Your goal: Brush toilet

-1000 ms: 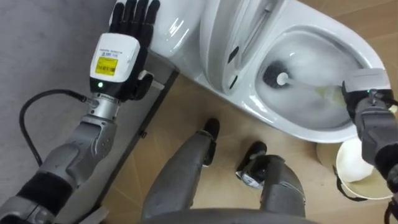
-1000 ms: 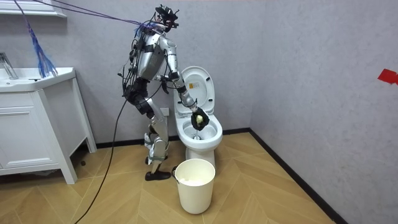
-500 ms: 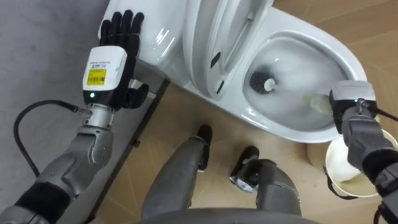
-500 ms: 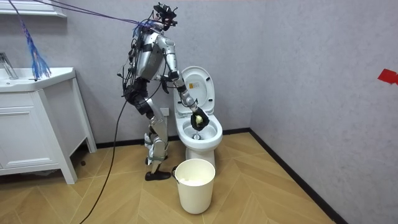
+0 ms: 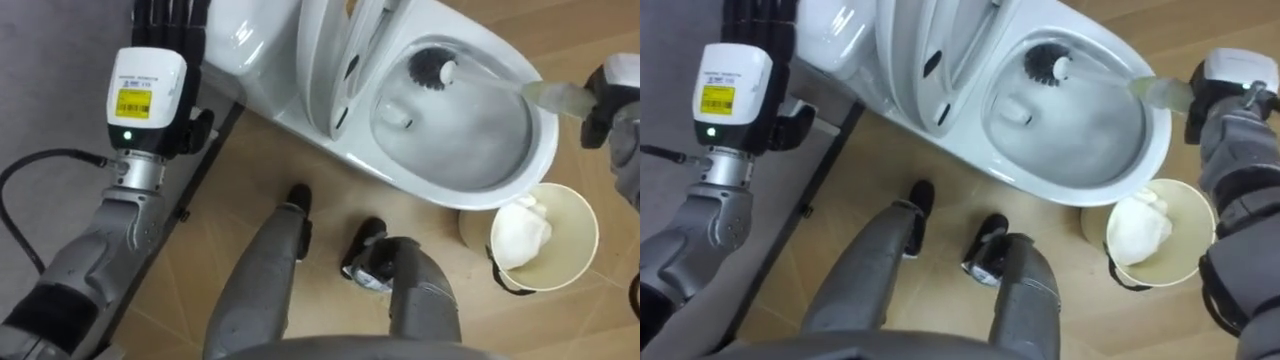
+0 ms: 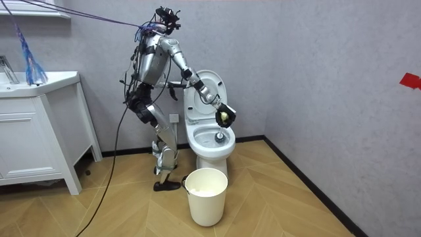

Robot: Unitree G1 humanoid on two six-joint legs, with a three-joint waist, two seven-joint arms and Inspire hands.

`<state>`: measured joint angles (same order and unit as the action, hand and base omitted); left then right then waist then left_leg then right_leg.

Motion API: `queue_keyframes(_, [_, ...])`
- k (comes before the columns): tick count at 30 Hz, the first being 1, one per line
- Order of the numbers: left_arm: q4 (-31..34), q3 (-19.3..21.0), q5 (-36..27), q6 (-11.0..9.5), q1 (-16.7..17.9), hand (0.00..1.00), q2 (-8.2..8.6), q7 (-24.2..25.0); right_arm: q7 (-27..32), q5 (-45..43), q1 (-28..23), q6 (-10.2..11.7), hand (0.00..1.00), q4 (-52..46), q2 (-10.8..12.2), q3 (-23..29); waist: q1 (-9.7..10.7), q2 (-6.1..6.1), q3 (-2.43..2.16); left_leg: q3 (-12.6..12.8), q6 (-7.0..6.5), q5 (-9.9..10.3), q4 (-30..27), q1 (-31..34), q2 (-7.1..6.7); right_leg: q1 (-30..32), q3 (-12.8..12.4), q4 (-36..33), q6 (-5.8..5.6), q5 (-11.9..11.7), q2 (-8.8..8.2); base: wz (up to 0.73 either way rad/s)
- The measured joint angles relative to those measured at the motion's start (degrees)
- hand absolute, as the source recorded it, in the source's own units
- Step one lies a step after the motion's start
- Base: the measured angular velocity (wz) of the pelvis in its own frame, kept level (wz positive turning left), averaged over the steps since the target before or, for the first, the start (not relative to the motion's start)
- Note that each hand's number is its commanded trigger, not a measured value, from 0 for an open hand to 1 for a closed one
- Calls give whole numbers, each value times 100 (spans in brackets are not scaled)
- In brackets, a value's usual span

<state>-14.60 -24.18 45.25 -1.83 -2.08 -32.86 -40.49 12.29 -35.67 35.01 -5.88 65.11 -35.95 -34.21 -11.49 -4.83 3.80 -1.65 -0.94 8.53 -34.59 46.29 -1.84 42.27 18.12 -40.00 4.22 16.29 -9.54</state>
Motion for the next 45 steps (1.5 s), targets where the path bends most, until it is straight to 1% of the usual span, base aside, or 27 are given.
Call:
queue_keyframes(2, [-6, -25, 4, 9, -29, 0, 7, 70, 28, -341, -161, -76, 100, -304, -4, -65, -58, 66, 2, -22, -2, 5, -47, -13, 9, -42, 28, 17, 3, -2, 17, 2])
queue_keyframes(4, [-18, -78, 17, 23, -53, 0, 74, 232, 22, -830, -455, -276, 100, -743, 41, -198, -205, 290, 2, -72, 0, 55, -118, -28, 17, -175, 115, 85, 5, -8, 79, 5])
queue_keyframes(5, [-33, -93, 29, 21, -63, 0, 75, 270, 22, -974, -545, -319, 100, -841, 63, -284, -222, 358, 6, -105, 4, 61, -115, -50, 17, -227, 157, 121, 5, -8, 88, 14])
queue_keyframes(6, [-82, -151, 35, 26, -62, 0, 79, 332, -37, -1262, -734, -425, 100, -968, 153, -394, -261, 472, -3, -150, 7, 60, -97, -94, 10, -305, 212, 162, 1, -6, 88, 17])
queue_keyframes(7, [-98, -196, 10, 29, -9, 0, 81, 357, -123, -1498, -904, -566, 100, -1027, 282, -512, -311, 572, -39, -177, 9, 62, -89, -104, 10, -339, 249, 192, -3, -3, 95, 16])
queue_keyframes(8, [-100, -221, -30, 29, 35, 0, 81, 358, -172, -1553, -974, -653, 100, -1047, 338, -518, -315, 617, -64, -185, 13, 58, -67, -103, 10, -345, 260, 218, -3, -4, 100, 5])
queue_keyframes(9, [-99, -248, -91, 31, 146, 0, 94, 359, -274, -1664, -1104, -858, 100, -1158, 467, -444, -304, 692, -106, -188, 15, 56, -58, -102, 10, -346, 261, 236, -3, -7, 106, 0])
queue_keyframes(10, [-98, -228, -91, 32, 241, 0, 126, 358, -390, -1693, -1269, -1011, 100, -1425, 464, -352, -285, 762, -152, -185, 16, 58, -48, -105, 17, -355, 262, 257, 1, -9, 118, 0])
queue_keyframes(11, [-92, -212, -87, 30, 274, 0, 131, 361, -455, -1722, -1357, -1064, 100, -1582, 459, -290, -274, 782, -165, -184, 17, 57, -33, -116, 21, -366, 266, 271, 7, -13, 123, 0])
queue_keyframes(13, [-103, -201, -218, 25, 392, 0, 164, 353, -684, -1878, -1772, -1343, 100, -2277, 474, -265, -156, 860, -193, -239, 60, 27, 115, -235, 61, -542, 353, 487, 29, -59, 194, 8])
queue_keyframes(14, [-102, -189, -234, 26, 429, 0, 174, 344, -747, -1913, -1882, -1409, 100, -2487, 479, -265, -146, 860, -194, -237, 65, 25, 147, -267, 86, -583, 351, 548, 36, -76, 227, -4])
queue_keyframes(16, [-38, -129, -355, 29, 586, 0, 198, 264, -1007, -1964, -2154, -1687, 100, -3048, 499, -255, -126, 899, -216, -263, 112, 43, 190, -290, 204, -697, 396, 827, 78, -186, 392, -13])
queue_keyframes(19, [-22, -114, -523, 5, 617, 0, 199, 130, -1367, -2054, -2351, -1946, 100, -3593, 505, -184, -117, 899, -217, -275, 156, 52, 188, -272, 274, -717, 403, 955, 112, -232, 490, -3])
queue_keyframes(22, [3, -117, -776, -75, 616, 0, 202, 36, -1819, -2336, -2539, -2126, 100, -4218, 476, -68, -104, 896, -219, -283, 186, 71, 189, -255, 311, -719, 396, 1017, 127, -240, 545, -3])
queue_keyframes(24, [2, -160, -914, -101, 621, 0, 207, -59, -2069, -2501, -2646, -2177, 100, -4542, 406, -50, -77, 895, -220, -290, 190, 73, 189, -254, 312, -719, 397, 1022, 129, -240, 552, 0])
queue_keyframes(28, [-13, -174, -978, -107, 644, 0, 206, -193, -2463, -2901, -2702, -2179, 100, -4853, 364, -45, 4, 863, -237, -287, 191, 75, 187, -254, 310, -715, 387, 1025, 129, -239, 550, 0])
queue_keyframes(30, [-109, -177, -1064, -168, 576, 0, 205, -194, -2512, -2895, -2619, -2176, 100, -4811, 339, -46, 10, 848, -239, -290, 190, 74, 185, -254, 298, -709, 386, 1002, 127, -237, 535, 0])
queue_keyframes(32, [-208, -178, -1108, -243, 508, 0, 182, -193, -2441, -2759, -2453, -2100, 100, -4520, 339, -54, 5, 839, -235, -286, 187, 73, 154, -257, 294, -710, 387, 973, 127, -237, 524, 0])
queue_keyframes(33, [-241, -214, -1141, -250, 437, 0, 118, -193, -2296, -2445, -2239, -1923, 100, -4120, 326, -57, 17, 780, -223, -275, 185, 73, 135, -259, 285, -691, 381, 909, 129, -221, 498, 0])
queue_keyframes(34, [-240, -244, -1146, -253, 354, 0, 17, -198, -2080, -1962, -1957, -1717, 100, -3565, 364, -81, 10, 667, -209, -242, 182, 71, 129, -259, 262, -629, 354, 792, 136, -177, 445, 0])
queue_keyframes(35, [-252, -261, -1123, -252, 300, 0, -32, -198, -1990, -1703, -1793, -1608, 100, -3274, 372, -86, 11, 604, -194, -228, 180, 67, 123, -258, 241, -591, 329, 712, 138, -147, 411, 0])
queue_keyframes(37, [-312, -280, -1039, -271, 83, 0, -179, -198, -1627, -529, -1183, -1063, 100, -2111, 398, -80, -4, 360, -103, -139, 167, 41, 143, -242, 193, -436, 188, 481, 128, -89, 335, -4])
queue_keyframes(38, [-291, -261, -962, -271, 63, 0, -221, -200, -1573, -253, -1042, -934, 100, -1892, 389, -79, -26, 299, -89, -106, 165, 38, 150, -216, 193, -383, 168, 432, 138, -82, 314, -13])
queue_keyframes(40, [-266, -113, -810, -266, 12, 0, -265, -304, -1338, 647, -387, -557, 100, -1053, 375, 4, 20, 168, -22, -16, 132, -6, 136, -60, 174, -146, 111, 270, 150, -73, 238, -6])
queue_keyframes(41, [-260, -71, -757, -263, -1, 0, -265, -319, -1255, 816, -222, -523, 100, -866, 364, 14, 25, 135, -3, -21, 134, -36, 137, -31, 146, -88, 101, 227, 153, -74, 209, 4])
queue_keyframes(43, [-199, -62, -636, -215, -68, 0, -261, -361, -1054, 1044, 242, -318, 100, -234, 208, 18, 61, 55, 33, 4, 106, -115, 145, 55, 93, 82, 55, 96, 142, -67, 106, 9])
queue_keyframes(45, [-157, -49, -564, -165, -74, 0, -255, -390, -909, 1098, 391, -201, 100, -10, 106, 18, 72, 20, 45, 24, 89, -133, 139, 113, 40, 147, 44, 57, 139, -66, 71, 3])
